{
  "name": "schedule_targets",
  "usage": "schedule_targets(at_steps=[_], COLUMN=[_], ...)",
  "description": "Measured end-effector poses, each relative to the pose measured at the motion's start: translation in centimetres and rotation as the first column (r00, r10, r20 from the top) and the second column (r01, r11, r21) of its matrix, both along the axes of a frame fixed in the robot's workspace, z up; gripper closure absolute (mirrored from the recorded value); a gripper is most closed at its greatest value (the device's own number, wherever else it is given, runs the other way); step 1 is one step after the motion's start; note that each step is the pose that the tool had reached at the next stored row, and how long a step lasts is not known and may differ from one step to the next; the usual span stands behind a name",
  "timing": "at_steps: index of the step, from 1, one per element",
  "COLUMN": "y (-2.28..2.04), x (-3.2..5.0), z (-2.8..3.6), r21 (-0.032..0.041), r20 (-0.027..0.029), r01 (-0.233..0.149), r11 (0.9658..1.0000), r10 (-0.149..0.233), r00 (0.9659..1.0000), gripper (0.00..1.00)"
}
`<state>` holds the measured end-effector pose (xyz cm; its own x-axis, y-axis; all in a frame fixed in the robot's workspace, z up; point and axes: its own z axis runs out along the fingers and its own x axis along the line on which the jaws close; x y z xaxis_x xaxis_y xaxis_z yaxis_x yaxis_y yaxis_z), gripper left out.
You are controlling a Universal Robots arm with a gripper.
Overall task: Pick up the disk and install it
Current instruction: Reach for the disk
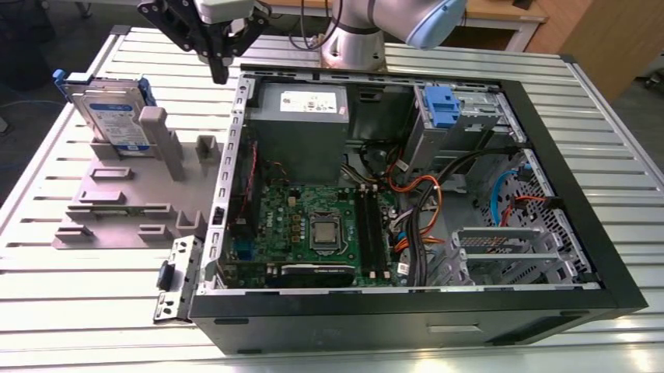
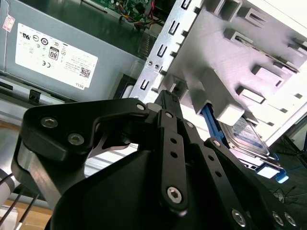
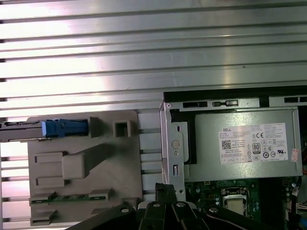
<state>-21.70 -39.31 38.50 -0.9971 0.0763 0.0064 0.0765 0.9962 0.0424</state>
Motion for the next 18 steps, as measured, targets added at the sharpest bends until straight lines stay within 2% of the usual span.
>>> schedule_targets(at_steps=[18], y=[0.0], x=[-0.42], z=[-0.02], r21=[0.0001], r20=[0.0], r01=[0.0], r11=[1.0], r10=[0.0], r00=[1.0], gripper=[0.89])
